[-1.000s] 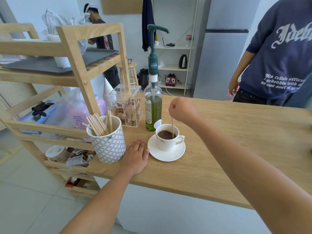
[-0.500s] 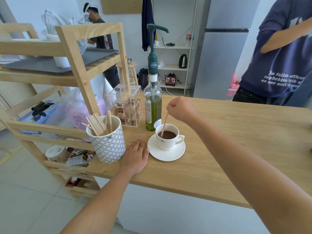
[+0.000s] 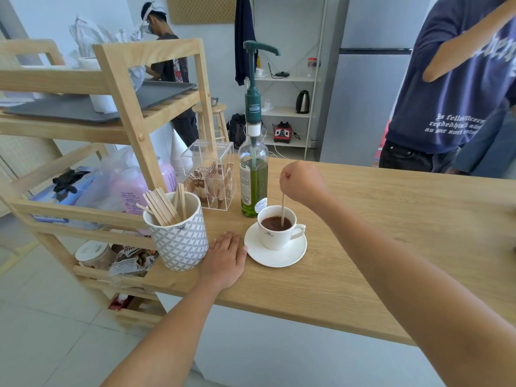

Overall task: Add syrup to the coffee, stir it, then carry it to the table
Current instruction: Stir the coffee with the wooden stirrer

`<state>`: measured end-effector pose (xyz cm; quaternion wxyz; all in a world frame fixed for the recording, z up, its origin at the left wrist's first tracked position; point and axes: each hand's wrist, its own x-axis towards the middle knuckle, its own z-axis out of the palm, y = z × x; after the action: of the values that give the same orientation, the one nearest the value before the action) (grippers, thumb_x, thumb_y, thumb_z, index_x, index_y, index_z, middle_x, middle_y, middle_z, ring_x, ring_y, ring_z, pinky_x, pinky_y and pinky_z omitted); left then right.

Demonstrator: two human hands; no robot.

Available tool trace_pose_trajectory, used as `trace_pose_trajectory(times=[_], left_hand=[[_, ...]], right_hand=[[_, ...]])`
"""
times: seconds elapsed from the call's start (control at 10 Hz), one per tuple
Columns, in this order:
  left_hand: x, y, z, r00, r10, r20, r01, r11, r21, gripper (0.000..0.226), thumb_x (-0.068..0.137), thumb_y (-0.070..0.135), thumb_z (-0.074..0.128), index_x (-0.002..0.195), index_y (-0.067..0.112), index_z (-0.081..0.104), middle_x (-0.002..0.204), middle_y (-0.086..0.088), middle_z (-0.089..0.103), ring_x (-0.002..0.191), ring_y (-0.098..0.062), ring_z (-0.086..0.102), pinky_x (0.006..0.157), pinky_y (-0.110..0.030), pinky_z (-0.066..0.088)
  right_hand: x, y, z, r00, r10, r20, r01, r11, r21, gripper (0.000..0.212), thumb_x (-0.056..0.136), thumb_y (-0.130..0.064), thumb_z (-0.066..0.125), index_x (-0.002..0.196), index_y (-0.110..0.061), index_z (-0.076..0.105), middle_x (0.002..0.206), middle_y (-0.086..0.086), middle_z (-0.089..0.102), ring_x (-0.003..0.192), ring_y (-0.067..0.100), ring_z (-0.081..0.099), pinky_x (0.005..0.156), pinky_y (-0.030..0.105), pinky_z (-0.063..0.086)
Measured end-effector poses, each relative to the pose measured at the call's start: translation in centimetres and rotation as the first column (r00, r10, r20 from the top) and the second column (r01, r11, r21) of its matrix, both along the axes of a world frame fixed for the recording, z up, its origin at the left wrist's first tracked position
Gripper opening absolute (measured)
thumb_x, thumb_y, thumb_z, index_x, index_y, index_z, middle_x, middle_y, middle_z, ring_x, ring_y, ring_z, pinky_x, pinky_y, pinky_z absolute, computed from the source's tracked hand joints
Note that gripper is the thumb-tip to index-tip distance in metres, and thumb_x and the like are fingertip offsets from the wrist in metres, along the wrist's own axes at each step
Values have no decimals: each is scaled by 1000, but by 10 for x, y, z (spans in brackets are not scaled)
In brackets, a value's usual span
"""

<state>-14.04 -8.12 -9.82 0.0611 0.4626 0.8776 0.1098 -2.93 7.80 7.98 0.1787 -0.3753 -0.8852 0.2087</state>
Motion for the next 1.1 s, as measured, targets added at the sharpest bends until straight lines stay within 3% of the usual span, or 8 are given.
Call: trace_pose_trajectory(times=[0.2, 0.3, 0.4, 0.5, 0.6, 0.8, 0.9, 1.1], left_hand=[[-1, 1, -1, 1000, -1, 0, 1, 1000, 7, 60, 101, 47, 13, 153, 17, 17, 161, -2, 12, 148, -16, 4, 121, -36, 2], [-1, 1, -2, 1000, -1, 1, 1, 1000, 8, 60, 101, 46, 13, 153, 17, 17, 161, -2, 12, 148, -16, 5, 121, -36, 2], [-2, 1, -3, 1000, -4, 6, 4, 1000, 9, 60, 101, 46, 14, 153, 17, 17, 161, -2, 12, 148, -16, 4, 121, -36, 2], [-3, 1, -4, 1000, -2, 4, 2, 1000, 8, 60, 100, 47, 13, 153, 17, 17, 161, -2, 13, 148, -16, 5, 121, -36, 2], [-2, 1, -3, 1000, 0, 3, 0, 1000, 2, 60, 100, 47, 13, 153, 17, 17, 161, -2, 12, 148, -16, 5, 121, -36, 2], [-3, 1, -3, 1000, -9, 12, 9, 1000, 7, 60, 100, 47, 13, 153, 17, 16, 161, -2, 12, 148, -16, 4, 121, -35, 2], [-4, 1, -4, 1000, -10, 14, 10, 1000, 5, 60, 100, 47, 13, 153, 18, 15, 161, -2, 11, 148, -16, 3, 121, -35, 1], [-3, 1, -3, 1000, -5, 25, 5, 1000, -25, 60, 100, 48, 12, 153, 19, 12, 162, -1, 7, 148, -15, 1, 121, -34, -1]], right_hand=[[-5, 0, -2, 998, 30, -61, -34, 998, -59, 30, 86, -8, 44, 91, 0, 73, 100, 14, 73, 92, 32, 67, 75, 37, 58], [-3, 1, -3, 1000, -8, -23, 9, 1000, 16, 29, 86, -7, 42, 81, -7, 71, 89, 8, 72, 82, 27, 65, 77, 37, 56], [-2, 0, -1, 999, -42, 2, 42, 999, -6, 28, 83, -6, 42, 56, -10, 48, 62, 4, 52, 62, 23, 49, 60, 29, 41], [-3, 5, -2, 999, 6, -54, -10, 997, -70, 27, 84, -8, 44, 72, 5, 65, 80, 17, 69, 65, 26, 55, 57, 32, 49], [1, 9, -4, 996, -16, -82, 13, 999, -44, 31, 88, -7, 43, 93, 0, 73, 101, 16, 72, 73, 21, 61, 67, 35, 56], [22, 22, -8, 992, -99, -82, 95, 994, -52, 31, 91, -8, 41, 99, -6, 71, 100, 9, 70, 88, 27, 65, 76, 37, 58], [33, 28, -13, 978, -133, -159, 102, 976, -194, 30, 93, -6, 43, 103, 3, 70, 94, 9, 66, 77, 23, 58, 62, 29, 51], [54, 45, -33, 858, -411, -308, 174, 797, -578, 24, 94, -7, 45, 82, -5, 66, 84, 11, 63, 81, 20, 51, 67, 32, 47]])
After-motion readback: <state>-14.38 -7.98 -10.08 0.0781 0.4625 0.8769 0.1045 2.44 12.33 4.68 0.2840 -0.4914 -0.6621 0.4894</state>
